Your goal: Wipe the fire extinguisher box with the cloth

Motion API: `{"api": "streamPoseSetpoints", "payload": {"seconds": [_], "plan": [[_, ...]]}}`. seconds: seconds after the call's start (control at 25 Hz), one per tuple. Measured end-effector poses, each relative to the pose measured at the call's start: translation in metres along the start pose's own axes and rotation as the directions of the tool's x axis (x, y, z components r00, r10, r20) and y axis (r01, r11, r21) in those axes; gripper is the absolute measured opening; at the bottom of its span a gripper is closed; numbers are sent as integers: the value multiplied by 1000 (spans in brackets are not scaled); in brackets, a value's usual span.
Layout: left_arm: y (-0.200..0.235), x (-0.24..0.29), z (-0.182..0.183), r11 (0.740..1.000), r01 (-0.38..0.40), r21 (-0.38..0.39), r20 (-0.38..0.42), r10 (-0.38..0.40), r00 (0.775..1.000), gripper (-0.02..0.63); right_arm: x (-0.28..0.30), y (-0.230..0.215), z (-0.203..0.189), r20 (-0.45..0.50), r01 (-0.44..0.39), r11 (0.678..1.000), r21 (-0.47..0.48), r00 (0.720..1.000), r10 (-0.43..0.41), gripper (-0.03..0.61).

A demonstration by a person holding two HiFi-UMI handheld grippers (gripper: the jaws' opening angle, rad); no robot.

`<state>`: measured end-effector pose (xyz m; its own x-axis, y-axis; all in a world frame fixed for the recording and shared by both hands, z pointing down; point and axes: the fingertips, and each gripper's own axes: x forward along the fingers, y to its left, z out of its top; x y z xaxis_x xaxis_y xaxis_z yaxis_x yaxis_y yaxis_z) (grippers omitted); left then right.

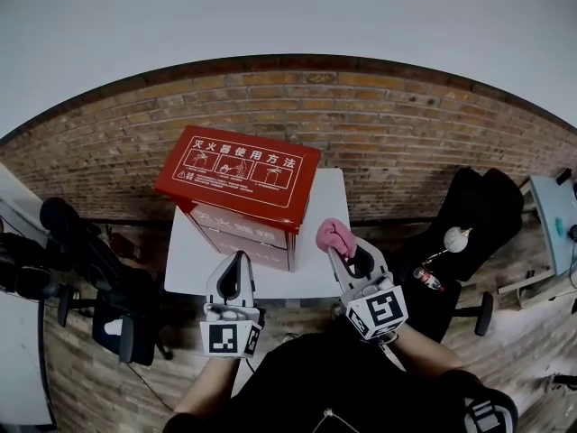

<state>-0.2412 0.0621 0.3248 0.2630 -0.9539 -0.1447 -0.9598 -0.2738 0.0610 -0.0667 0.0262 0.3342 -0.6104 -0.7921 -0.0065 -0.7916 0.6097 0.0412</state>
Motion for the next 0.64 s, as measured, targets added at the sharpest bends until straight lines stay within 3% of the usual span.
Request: {"api": "streamPoseSetpoints", "payload": {"seconds": [0.64], "plan": [[10,-5,-15,997,-47,-64,-39,45,998,29,0,9,-13,-47,-6,1000,1,999,6,103]]}}
